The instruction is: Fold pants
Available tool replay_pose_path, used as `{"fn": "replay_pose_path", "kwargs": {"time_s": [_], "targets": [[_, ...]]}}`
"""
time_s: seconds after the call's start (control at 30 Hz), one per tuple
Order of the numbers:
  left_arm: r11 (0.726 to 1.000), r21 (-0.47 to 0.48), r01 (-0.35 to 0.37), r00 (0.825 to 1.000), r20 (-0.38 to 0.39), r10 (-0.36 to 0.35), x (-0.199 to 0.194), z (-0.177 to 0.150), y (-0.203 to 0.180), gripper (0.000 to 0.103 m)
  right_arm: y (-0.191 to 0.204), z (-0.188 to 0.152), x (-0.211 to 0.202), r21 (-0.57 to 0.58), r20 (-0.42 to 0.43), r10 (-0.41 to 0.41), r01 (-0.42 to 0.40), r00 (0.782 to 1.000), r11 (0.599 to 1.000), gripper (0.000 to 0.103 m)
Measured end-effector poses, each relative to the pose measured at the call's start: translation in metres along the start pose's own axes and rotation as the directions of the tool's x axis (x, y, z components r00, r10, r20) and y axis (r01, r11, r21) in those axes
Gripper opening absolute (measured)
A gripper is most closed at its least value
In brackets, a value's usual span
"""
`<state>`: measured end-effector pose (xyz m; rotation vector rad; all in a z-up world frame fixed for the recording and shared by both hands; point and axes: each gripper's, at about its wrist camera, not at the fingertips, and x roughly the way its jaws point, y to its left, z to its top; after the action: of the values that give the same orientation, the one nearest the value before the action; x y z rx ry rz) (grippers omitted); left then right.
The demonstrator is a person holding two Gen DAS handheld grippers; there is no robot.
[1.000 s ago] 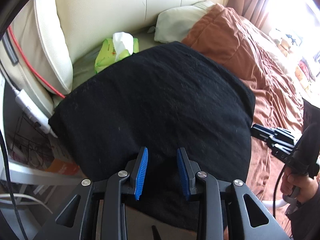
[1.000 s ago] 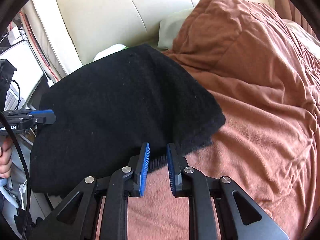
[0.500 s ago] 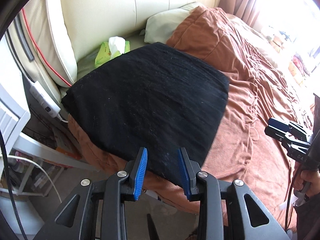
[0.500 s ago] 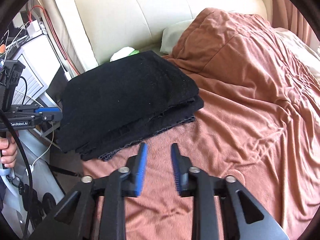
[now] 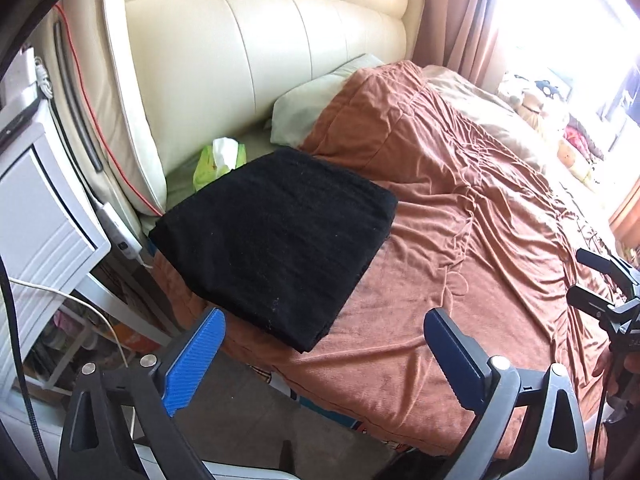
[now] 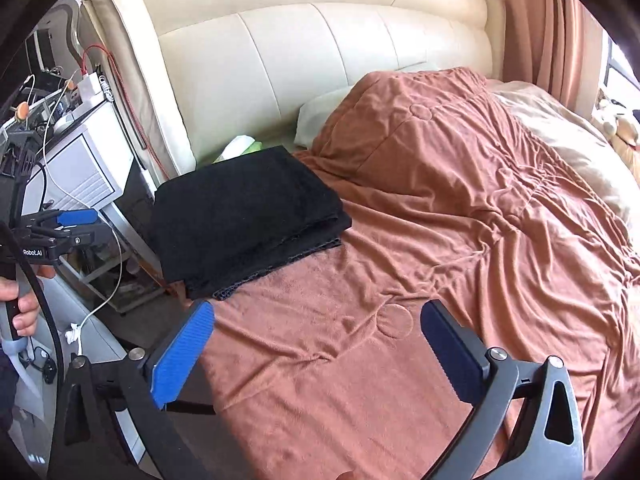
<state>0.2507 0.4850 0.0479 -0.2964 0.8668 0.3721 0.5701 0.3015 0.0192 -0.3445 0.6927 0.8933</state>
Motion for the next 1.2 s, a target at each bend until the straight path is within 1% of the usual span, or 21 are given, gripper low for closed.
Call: {"fn": "replay_pose_path", "kwargs": {"time_s": [0.17,0.3,0.37,0.5,0.67,0.7,0.73,0.77,0.8,1.03,1.2], "targets": [[0.999,0.054,0.001,0.999,0.033,-0.002,-0.028,-0.006,-0.03,0.101,0.002,-0.016,-0.053,0.011,0.042,-0.034,0.033,0.999,0.999,0.103],[0.996,0.083,-0.013,0.996,0.084,0.006,-0.054,-0.014,-0.052,0.102,0.001,-0.03,-0.088,0.022,0.062,-0.055,0.054,0.997,0.998,0.103],[0.995,0.095,-0.008,0.995,0.103,-0.002,-0.069,-0.019,-0.063,0.102,0.0,-0.039,-0.107,0.03,0.074,-0.066,0.064,0.995,0.998,0.103],[0.992,0.125,0.012,0.991,0.129,-0.028,-0.097,-0.028,-0.084,0.102,-0.001,-0.054,-0.138,0.036,0.09,-0.062,0.059,0.994,0.998,0.103],[0.987,0.158,0.038,0.983,0.171,-0.065,-0.133,-0.041,-0.109,0.102,-0.002,-0.077,-0.184,0.06,0.126,-0.099,0.092,0.987,0.994,0.103],[0.985,0.167,0.044,0.981,0.177,-0.074,-0.139,-0.043,-0.114,0.102,-0.001,-0.086,-0.2,0.073,0.142,-0.116,0.107,0.983,0.992,0.103],[0.983,0.175,0.048,0.98,0.183,-0.08,-0.144,-0.045,-0.118,0.102,-0.001,-0.086,-0.2,0.073,0.142,-0.116,0.107,0.983,0.992,0.103],[0.982,0.182,0.051,0.978,0.189,-0.086,-0.15,-0.047,-0.123,0.102,0.001,-0.097,-0.217,0.085,0.151,-0.129,0.117,0.98,0.99,0.103],[0.98,0.19,0.054,0.977,0.193,-0.091,-0.156,-0.05,-0.128,0.102,0.001,-0.097,-0.217,0.085,0.151,-0.129,0.117,0.98,0.99,0.103],[0.965,0.248,0.088,0.965,0.218,-0.144,-0.186,-0.078,-0.155,0.102,0.007,-0.134,-0.264,0.123,0.187,-0.164,0.143,0.969,0.982,0.103],[0.955,0.282,0.093,0.951,0.259,-0.169,-0.211,-0.103,-0.173,0.102,0.01,-0.165,-0.293,0.158,0.208,-0.203,0.172,0.957,0.972,0.103]]}}
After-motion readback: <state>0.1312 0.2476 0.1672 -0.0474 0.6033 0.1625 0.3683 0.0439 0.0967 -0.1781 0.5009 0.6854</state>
